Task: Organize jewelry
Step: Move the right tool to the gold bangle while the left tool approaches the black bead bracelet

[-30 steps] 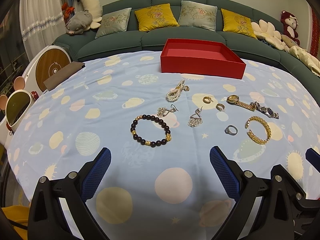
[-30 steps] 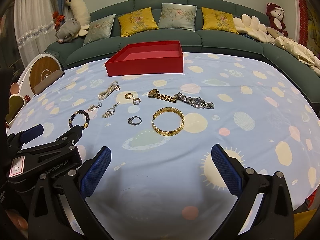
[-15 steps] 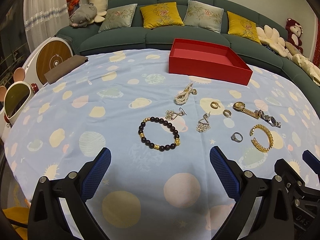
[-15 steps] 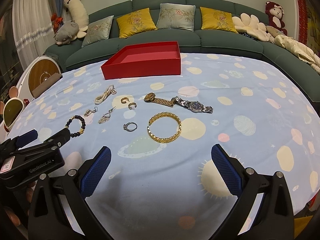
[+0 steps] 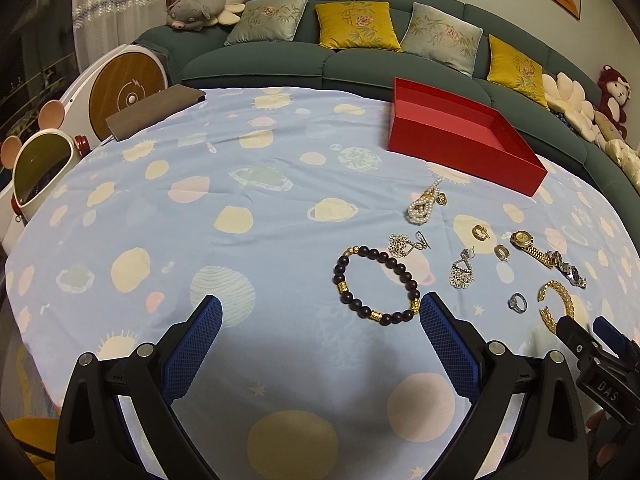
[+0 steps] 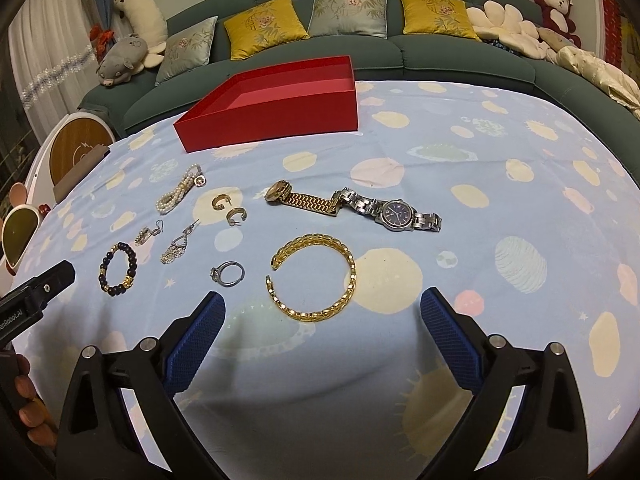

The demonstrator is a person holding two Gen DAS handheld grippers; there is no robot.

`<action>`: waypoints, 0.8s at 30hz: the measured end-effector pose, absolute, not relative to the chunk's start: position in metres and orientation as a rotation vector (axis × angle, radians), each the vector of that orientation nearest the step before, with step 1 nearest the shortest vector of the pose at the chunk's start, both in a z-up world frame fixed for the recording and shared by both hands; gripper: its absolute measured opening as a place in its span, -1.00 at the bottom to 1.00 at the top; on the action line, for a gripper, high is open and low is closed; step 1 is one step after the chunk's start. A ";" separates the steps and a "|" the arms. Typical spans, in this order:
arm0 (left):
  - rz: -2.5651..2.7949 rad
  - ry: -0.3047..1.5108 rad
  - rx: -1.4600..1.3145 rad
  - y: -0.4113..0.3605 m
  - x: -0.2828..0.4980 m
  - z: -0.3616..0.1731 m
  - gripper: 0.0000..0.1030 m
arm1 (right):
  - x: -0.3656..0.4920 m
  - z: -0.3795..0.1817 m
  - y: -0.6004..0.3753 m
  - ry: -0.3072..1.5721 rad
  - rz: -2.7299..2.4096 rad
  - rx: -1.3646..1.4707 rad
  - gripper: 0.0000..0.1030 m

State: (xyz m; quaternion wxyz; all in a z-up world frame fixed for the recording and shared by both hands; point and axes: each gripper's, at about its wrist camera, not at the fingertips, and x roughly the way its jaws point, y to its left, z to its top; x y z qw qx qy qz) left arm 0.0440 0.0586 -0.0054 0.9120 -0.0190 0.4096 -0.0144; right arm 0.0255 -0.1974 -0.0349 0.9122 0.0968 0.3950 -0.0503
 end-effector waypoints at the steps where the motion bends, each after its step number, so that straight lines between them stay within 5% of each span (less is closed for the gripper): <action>1: -0.032 0.847 -0.036 0.058 0.044 -0.007 0.89 | 0.028 -0.036 -0.197 0.819 -0.098 0.198 0.81; 16: -0.084 0.888 -0.016 0.050 0.049 -0.019 0.89 | 0.046 -0.046 -0.192 0.868 -0.107 0.146 0.03; 24: -0.072 0.914 0.013 0.040 0.064 -0.031 0.89 | 0.043 -0.045 -0.193 0.862 -0.104 0.161 0.03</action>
